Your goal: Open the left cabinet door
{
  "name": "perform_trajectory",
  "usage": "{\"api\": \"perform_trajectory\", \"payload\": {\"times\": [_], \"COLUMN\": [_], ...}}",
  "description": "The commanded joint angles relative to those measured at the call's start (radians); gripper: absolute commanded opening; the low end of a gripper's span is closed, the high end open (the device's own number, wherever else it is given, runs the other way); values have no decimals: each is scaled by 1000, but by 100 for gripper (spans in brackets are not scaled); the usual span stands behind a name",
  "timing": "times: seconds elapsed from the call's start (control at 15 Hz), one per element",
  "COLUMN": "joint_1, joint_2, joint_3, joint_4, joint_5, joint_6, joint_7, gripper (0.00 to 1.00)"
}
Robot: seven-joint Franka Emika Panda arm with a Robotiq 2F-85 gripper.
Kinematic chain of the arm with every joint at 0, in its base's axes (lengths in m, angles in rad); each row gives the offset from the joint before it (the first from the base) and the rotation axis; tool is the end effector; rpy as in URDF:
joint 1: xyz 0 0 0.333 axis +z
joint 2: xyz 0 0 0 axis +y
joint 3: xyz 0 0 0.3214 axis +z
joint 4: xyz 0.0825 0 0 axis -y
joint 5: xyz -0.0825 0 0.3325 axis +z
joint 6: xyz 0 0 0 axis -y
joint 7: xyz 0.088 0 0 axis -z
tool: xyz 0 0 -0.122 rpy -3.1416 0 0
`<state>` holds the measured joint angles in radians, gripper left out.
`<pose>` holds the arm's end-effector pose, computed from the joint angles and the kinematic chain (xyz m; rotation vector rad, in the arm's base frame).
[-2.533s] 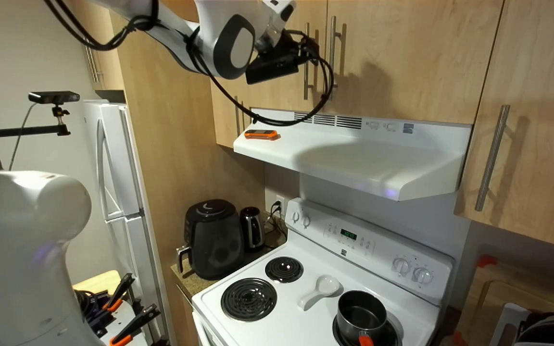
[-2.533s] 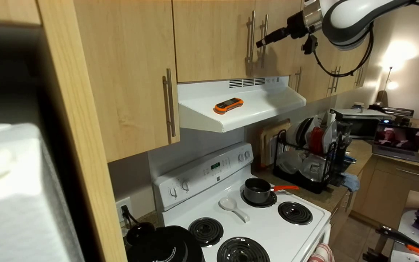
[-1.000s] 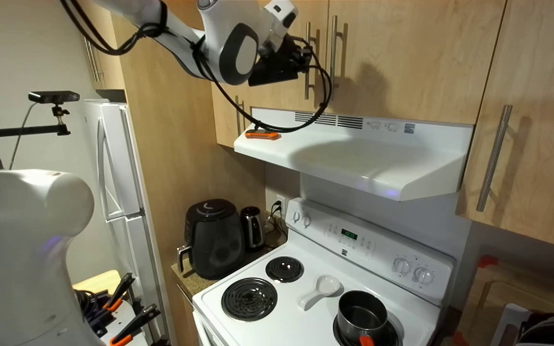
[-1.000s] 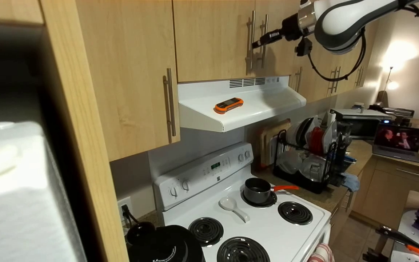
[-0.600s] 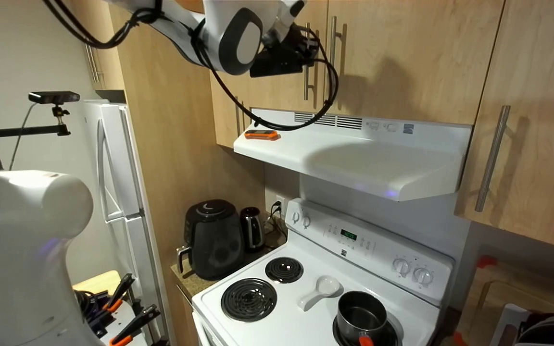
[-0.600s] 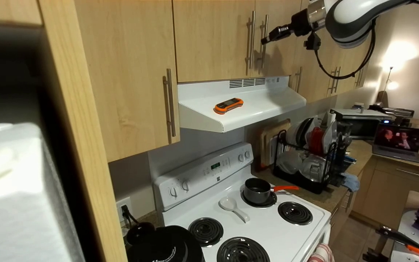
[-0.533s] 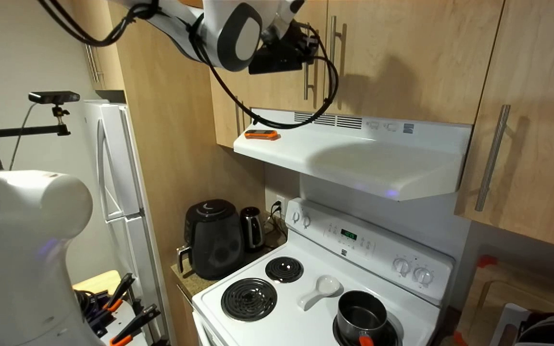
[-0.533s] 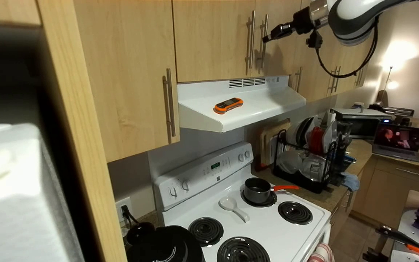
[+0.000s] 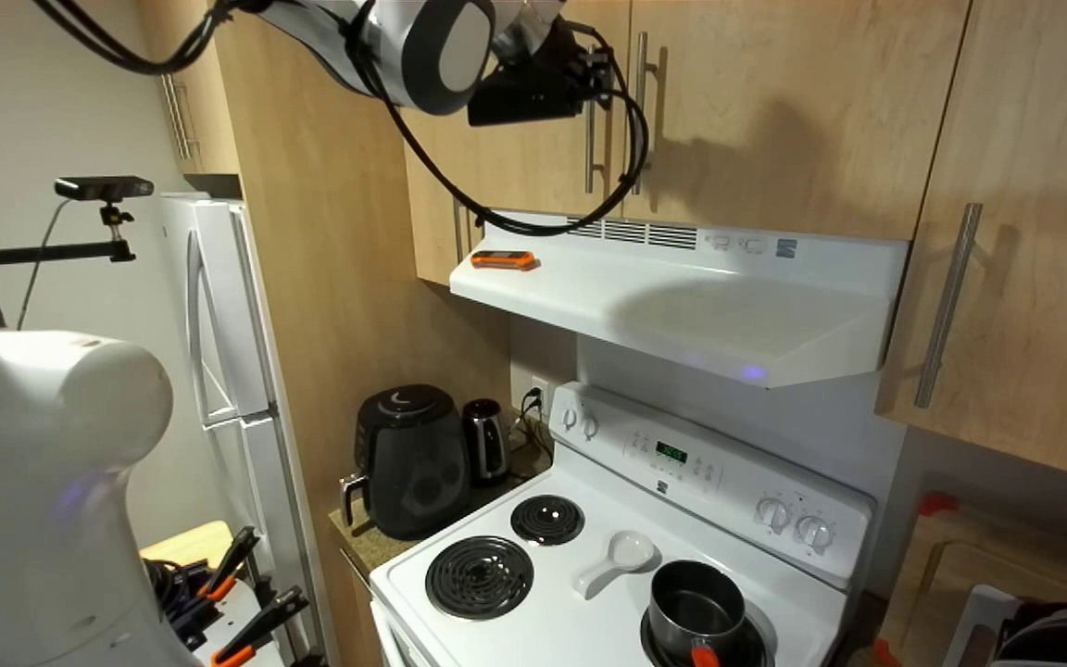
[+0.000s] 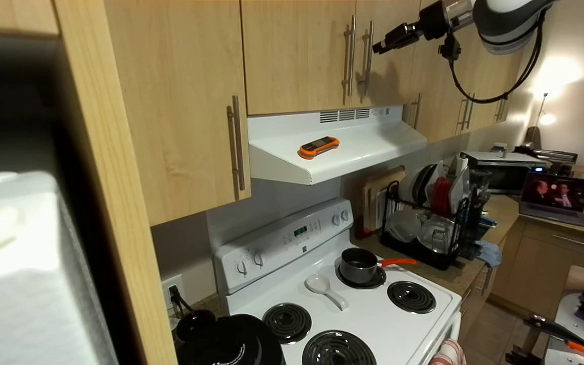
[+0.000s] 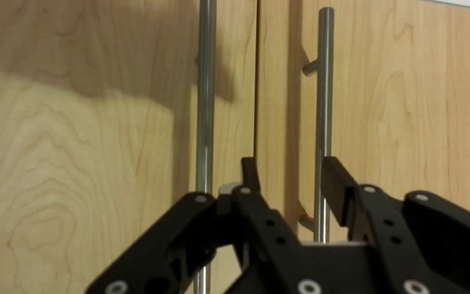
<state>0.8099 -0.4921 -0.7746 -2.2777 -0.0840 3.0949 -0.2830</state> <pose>0.4570 -0.0584 0.6479 -2.4731 -0.2921 -1.7018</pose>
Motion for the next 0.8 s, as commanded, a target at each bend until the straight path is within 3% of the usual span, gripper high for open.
{"api": "perform_trajectory", "payload": {"times": [0.0,0.2,0.53,0.6,0.73], "joint_1": [-8,-5,-4,-4,13], "joint_2": [-1,-1,-1,-1,24], "joint_3": [6,3,1,1,-18], "joint_4": [-2,-2,-2,-2,2], "joint_5": [0,0,0,0,7], "joint_6": [0,0,0,0,18], "joint_7": [0,0,0,0,-1], "gripper": [52,69,70,92,96]}}
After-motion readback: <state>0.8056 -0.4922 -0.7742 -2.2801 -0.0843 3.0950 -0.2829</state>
